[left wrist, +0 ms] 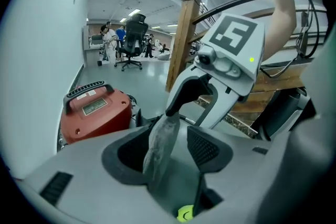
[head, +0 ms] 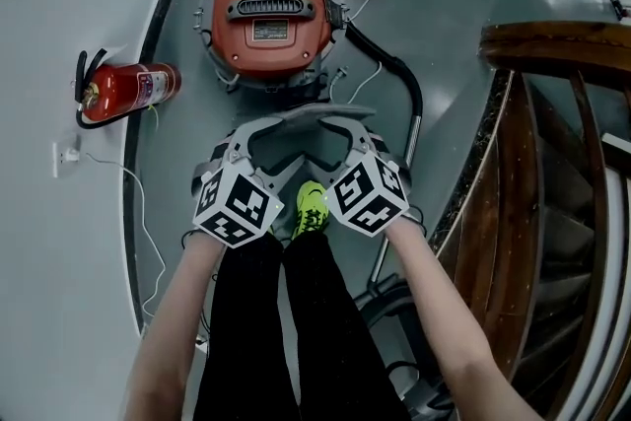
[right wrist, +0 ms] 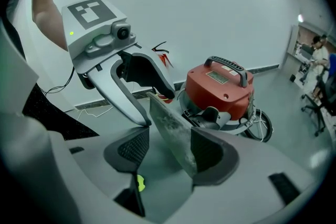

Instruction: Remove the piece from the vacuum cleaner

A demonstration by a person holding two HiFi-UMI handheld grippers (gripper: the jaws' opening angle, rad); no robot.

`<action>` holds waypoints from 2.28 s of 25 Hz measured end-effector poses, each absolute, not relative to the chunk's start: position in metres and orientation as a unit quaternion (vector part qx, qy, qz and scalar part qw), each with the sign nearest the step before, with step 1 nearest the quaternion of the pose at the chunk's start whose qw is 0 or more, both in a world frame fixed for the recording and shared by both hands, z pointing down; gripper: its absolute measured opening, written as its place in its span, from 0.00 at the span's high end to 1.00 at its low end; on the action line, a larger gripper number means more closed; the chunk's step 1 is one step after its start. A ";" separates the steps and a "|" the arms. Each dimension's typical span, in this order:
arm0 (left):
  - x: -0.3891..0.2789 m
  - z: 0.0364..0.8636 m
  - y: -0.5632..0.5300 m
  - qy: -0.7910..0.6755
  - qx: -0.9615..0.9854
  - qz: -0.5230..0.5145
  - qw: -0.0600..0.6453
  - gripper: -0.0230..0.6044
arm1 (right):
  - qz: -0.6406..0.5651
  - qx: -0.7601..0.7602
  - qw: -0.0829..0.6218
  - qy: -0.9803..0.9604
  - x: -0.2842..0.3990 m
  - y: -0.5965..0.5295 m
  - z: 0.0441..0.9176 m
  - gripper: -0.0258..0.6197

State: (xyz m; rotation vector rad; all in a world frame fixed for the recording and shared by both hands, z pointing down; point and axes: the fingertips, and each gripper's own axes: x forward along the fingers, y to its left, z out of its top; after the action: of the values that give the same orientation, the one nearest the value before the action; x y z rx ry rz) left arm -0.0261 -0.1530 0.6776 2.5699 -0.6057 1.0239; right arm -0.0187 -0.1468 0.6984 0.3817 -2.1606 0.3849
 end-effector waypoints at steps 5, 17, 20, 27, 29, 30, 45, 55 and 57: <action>-0.027 0.689 -0.164 -0.208 0.894 0.367 0.147 0.58 | 0.141 0.156 0.451 -0.867 -0.018 -0.158 0.709 0.56; -0.031 0.721 -0.186 -0.217 0.882 0.396 0.138 0.57 | 0.127 0.152 0.501 -0.843 -0.003 -0.178 0.738 0.56; -0.032 0.731 -0.188 -0.211 0.879 0.405 0.138 0.57 | 0.128 0.154 0.507 -0.839 -0.001 -0.181 0.744 0.55; -0.028 0.747 -0.191 -0.204 0.875 0.416 0.139 0.57 | 0.112 0.147 0.520 -0.834 0.002 -0.188 0.751 0.56; -0.028 0.748 -0.192 -0.204 0.875 0.417 0.138 0.57 | 0.098 0.142 0.527 -0.832 0.003 -0.189 0.751 0.56; -0.028 0.748 -0.193 -0.205 0.875 0.416 0.138 0.57 | 0.093 0.141 0.531 -0.831 0.004 -0.190 0.752 0.56; -0.023 0.752 -0.193 -0.195 0.879 0.409 0.147 0.69 | 0.113 0.105 0.545 -0.824 0.002 -0.190 0.768 0.56; -0.020 0.759 -0.188 -0.180 0.878 0.408 0.176 0.82 | 0.133 0.099 0.542 -0.824 0.000 -0.189 0.771 0.56; -0.020 0.759 -0.187 -0.176 0.878 0.408 0.178 0.83 | 0.138 0.096 0.542 -0.824 0.000 -0.188 0.772 0.56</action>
State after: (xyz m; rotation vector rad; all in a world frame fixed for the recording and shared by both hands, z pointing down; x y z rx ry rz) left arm -0.0196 -0.1873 0.7589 2.4847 -0.4968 1.1547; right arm -0.0004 -0.1881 0.7715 0.2274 -1.9567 0.3282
